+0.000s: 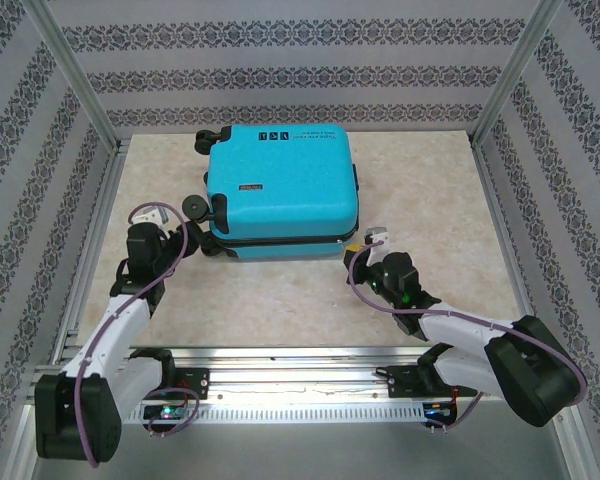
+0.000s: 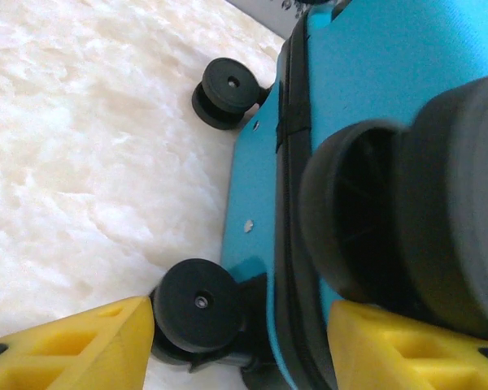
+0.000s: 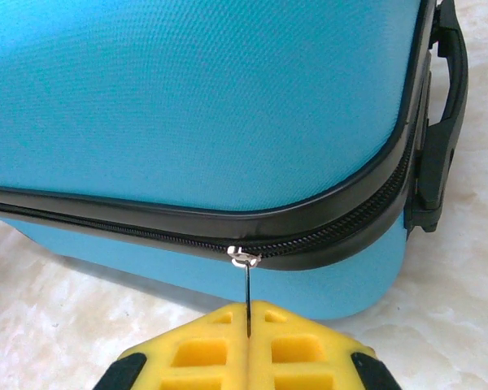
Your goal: Pack the luggage
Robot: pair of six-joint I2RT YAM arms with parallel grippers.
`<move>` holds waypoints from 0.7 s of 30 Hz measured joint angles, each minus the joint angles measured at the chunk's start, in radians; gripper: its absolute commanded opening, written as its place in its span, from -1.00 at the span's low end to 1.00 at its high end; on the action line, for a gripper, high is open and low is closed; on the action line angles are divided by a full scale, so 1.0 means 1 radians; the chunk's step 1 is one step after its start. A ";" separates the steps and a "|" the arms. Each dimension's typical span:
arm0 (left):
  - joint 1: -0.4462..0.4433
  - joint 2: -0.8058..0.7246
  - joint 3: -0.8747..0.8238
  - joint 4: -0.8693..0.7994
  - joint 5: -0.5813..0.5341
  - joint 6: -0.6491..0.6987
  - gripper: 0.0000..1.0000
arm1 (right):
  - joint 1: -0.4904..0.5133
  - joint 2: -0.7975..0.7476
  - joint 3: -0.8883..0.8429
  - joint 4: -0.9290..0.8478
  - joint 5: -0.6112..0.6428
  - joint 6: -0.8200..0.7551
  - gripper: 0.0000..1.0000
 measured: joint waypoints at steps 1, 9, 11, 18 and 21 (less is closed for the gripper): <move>0.000 -0.023 0.003 -0.019 0.003 -0.031 0.20 | 0.000 0.011 0.003 0.002 0.000 0.000 -1.00; 0.000 -0.211 0.006 -0.146 0.049 -0.218 0.45 | 0.006 0.109 0.040 0.050 0.000 -0.007 -1.00; 0.000 -0.238 0.006 -0.143 0.073 -0.266 0.49 | 0.006 0.127 0.048 0.060 0.004 -0.008 -1.00; 0.000 -0.113 0.008 -0.016 0.191 -0.424 0.54 | 0.007 0.140 0.056 0.064 0.007 -0.008 -1.00; 0.000 -0.026 0.008 0.061 0.233 -0.490 0.55 | 0.011 0.139 0.056 0.064 0.014 -0.011 -1.00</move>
